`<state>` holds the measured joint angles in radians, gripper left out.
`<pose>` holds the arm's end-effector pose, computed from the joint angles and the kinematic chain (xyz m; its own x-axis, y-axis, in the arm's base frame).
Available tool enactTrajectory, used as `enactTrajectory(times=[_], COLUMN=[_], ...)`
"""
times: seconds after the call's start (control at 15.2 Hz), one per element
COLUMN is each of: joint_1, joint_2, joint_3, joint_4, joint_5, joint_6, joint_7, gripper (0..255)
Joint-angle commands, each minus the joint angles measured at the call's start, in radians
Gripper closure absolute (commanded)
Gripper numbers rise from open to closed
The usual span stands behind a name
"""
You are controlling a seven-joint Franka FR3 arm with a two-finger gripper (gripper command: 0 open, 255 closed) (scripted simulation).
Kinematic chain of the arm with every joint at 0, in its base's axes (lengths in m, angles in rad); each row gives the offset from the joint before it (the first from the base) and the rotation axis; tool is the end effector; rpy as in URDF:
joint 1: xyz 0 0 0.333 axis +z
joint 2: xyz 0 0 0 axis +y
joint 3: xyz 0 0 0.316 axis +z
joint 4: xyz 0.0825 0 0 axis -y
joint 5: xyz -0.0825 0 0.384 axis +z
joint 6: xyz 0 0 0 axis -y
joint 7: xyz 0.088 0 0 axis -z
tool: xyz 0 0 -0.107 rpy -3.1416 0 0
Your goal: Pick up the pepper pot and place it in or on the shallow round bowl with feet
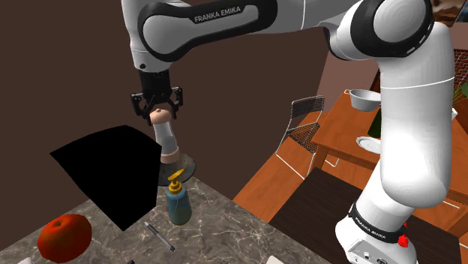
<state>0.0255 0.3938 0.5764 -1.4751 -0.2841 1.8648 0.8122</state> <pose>0.5939 0.3125 0.4862 0.9805 -0.1757 0.0883 -0.1766 -0.9843 0.0021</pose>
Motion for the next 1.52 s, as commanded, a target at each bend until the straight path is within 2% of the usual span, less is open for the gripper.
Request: enactTrajectory(times=[0.0,0.33,0.86,0.92,1.25,1.45], joint_1=[-0.001,-0.005,-0.005,-0.005,-0.005,-0.002], joint_2=[0.003,0.015,0.015,0.015,0.015,-0.010], joint_3=[-0.001,-0.007,-0.007,-0.007,-0.007,0.002], joint_4=[-0.023,-0.083,-0.083,-0.083,-0.083,-0.015], joint_5=[-0.003,-0.015,-0.015,-0.014,-0.014,0.004], joint_6=[0.026,0.094,0.094,0.095,0.095,0.007], joint_7=[0.005,0.016,0.016,0.016,0.016,0.003], gripper=[255,255,255,0,0,0])
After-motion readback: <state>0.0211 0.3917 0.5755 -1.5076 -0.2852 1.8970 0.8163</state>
